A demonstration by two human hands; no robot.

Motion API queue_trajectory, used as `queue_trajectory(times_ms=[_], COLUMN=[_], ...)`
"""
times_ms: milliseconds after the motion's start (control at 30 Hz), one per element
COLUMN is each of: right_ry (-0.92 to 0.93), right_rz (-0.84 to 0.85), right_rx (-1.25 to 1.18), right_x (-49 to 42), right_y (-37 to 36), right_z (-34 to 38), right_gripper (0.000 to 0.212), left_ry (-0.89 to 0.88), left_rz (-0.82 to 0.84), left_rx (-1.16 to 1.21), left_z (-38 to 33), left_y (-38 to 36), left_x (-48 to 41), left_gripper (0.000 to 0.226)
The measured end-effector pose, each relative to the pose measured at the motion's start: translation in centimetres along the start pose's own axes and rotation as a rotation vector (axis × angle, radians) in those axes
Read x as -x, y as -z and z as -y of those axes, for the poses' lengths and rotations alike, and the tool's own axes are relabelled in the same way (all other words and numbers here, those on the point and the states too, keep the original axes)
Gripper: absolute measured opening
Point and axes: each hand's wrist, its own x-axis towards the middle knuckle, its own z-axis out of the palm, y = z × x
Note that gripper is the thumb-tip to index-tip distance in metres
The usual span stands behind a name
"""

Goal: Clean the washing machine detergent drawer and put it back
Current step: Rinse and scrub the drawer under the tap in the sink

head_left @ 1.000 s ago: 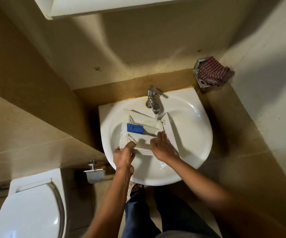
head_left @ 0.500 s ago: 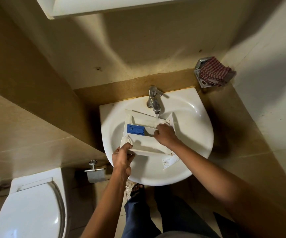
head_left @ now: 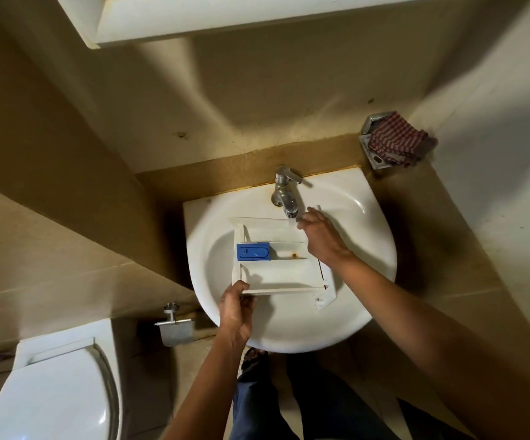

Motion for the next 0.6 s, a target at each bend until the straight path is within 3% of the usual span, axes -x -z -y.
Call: queue_trajectory(times_ms=[233, 600], right_ry=[-0.146, -0.128], right_rz=[-0.03, 0.024], right_rx=[0.088, 0.251], right_x=[0.7, 0.3], right_y=[0.3, 1.4], right_z=[-0.3, -0.2], right_gripper=[0.048, 0.042], left_ry=[-0.063, 0.013], left_rz=[0.119, 0.154], left_rx=[0.008, -0.021], left_z=[-0.6, -0.7], left_y=[-0.7, -0.8], left_x=[-0.6, -1.1], left_gripper=[0.029, 0.021])
